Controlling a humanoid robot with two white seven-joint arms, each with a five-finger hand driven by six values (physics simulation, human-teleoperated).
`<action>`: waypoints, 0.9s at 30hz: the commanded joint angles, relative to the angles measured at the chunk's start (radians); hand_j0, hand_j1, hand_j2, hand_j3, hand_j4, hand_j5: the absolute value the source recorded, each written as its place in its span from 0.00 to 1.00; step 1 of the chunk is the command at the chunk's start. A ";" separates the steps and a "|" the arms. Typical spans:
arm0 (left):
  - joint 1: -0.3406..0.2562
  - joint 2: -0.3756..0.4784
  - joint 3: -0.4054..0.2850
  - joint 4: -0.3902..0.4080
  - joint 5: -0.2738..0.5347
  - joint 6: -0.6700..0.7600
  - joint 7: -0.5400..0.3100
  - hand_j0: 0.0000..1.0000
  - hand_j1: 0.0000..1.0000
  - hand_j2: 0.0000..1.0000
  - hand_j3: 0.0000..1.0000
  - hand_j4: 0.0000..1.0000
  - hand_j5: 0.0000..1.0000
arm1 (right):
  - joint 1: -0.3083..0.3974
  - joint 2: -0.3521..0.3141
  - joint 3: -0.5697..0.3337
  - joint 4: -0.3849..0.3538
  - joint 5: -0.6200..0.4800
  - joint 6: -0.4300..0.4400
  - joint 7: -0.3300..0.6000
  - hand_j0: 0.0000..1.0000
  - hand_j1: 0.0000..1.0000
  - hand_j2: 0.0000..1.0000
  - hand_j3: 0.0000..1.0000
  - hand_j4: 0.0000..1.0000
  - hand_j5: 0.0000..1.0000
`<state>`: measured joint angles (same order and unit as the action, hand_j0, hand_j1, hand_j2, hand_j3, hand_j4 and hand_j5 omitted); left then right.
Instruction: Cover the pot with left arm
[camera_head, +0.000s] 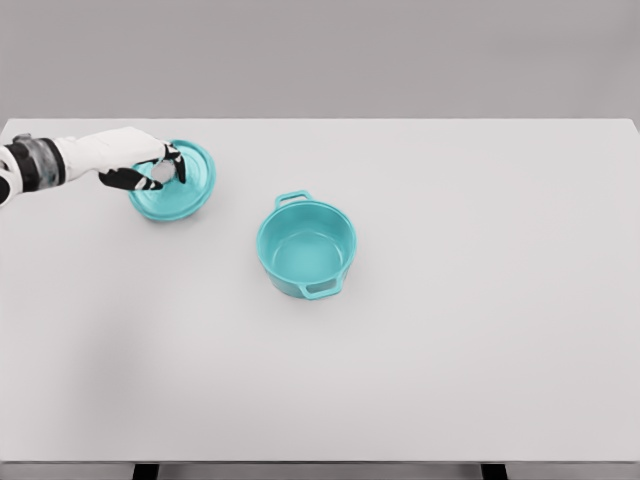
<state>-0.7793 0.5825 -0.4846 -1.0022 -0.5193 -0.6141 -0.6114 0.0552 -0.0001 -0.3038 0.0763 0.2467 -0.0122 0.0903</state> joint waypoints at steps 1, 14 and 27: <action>0.000 0.019 0.000 -0.056 0.022 0.003 0.001 0.50 0.50 0.50 0.50 0.50 0.50 | 0.000 0.000 0.000 0.000 0.000 0.000 0.000 1.00 1.00 1.00 1.00 1.00 1.00; 0.032 0.194 -0.135 -0.299 0.179 0.003 0.001 0.50 0.50 0.50 0.50 0.50 0.50 | 0.000 0.000 0.000 0.000 0.000 0.000 0.000 1.00 1.00 1.00 1.00 1.00 1.00; 0.018 0.215 -0.201 -0.457 0.209 0.003 0.001 0.50 0.50 0.50 0.50 0.50 0.50 | 0.000 0.000 0.000 0.000 0.000 0.000 0.000 1.00 1.00 1.00 1.00 1.00 1.00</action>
<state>-0.7624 0.7989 -0.6748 -1.4347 -0.3171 -0.6136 -0.6113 0.0552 -0.0001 -0.3038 0.0764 0.2467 -0.0122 0.0903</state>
